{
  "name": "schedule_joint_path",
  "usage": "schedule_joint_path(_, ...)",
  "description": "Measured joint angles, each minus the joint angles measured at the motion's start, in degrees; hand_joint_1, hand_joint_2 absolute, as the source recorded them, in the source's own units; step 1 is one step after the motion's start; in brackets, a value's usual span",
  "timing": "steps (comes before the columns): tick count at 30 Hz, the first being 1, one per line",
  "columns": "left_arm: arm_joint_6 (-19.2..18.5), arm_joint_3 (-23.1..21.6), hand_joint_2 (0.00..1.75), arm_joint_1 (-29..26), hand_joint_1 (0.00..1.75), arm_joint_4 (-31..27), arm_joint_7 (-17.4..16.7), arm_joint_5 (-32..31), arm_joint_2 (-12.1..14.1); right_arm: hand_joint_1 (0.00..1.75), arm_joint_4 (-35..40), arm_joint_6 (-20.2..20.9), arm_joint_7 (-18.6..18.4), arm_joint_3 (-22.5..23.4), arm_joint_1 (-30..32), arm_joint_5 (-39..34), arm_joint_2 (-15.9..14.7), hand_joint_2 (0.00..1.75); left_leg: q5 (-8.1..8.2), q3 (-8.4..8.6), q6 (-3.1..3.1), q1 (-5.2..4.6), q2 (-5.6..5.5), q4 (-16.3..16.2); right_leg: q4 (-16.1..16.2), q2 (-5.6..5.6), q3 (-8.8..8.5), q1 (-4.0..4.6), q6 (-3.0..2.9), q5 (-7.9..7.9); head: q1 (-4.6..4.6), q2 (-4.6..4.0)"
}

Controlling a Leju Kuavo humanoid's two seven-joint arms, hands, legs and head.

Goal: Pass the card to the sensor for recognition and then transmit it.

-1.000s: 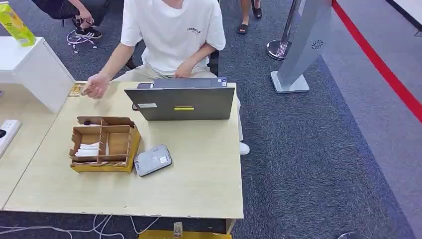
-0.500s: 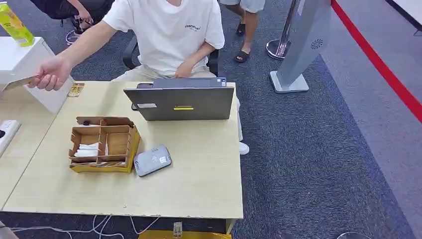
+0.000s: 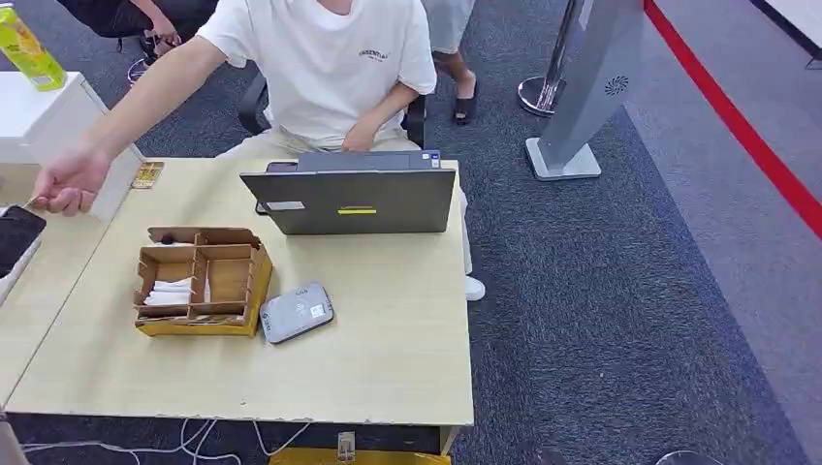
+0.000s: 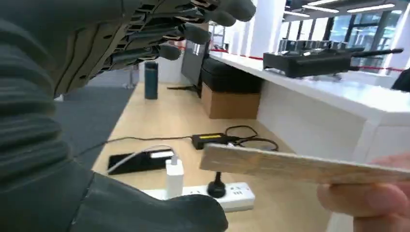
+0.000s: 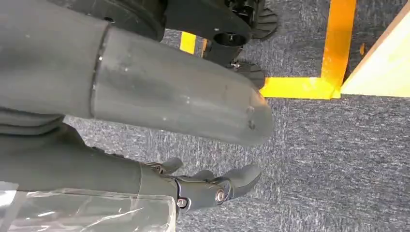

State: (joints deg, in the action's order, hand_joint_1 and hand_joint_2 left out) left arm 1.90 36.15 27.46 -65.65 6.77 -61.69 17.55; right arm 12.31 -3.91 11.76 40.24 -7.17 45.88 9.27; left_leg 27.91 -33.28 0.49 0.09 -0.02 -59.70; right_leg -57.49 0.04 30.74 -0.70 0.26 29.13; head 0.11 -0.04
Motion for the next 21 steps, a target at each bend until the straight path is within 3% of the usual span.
schedule_joint_path(5, 2.7, -3.1, 1.75, 1.0, 1.75, 4.3, -3.4, -8.3, 1.9, 0.0, 0.0, 0.4, -0.4, 0.4, -0.2, 1.3, 0.2, 0.0, 0.0, -0.01, 0.0, 0.0, 0.0, 0.0, 0.0, 0.0, 0.01, 0.0, 0.0, 0.0, 0.06, 0.0)
schedule_joint_path(15, 8.6, -8.3, 1.75, 2.5, 1.75, 10.7, -8.7, -26.4, 3.2, 0.0, -0.2, 0.7, -1.4, 2.1, -0.5, 4.0, 0.3, 0.0, 0.0, -0.02, 0.0, 0.0, 0.0, 0.0, 0.0, 0.0, 0.02, 0.0, 0.0, -0.02, 0.04, 0.0)
schedule_joint_path(21, 7.6, -10.9, 1.75, 2.7, 1.75, 11.2, -9.1, -27.2, 2.4, 0.0, -0.2, 0.7, -1.5, 3.0, -0.5, 4.2, 0.4, 0.0, 0.0, -0.04, 0.0, -0.01, 0.0, 0.0, 0.0, 0.0, 0.03, 0.0, -0.01, -0.03, 0.02, 0.0)
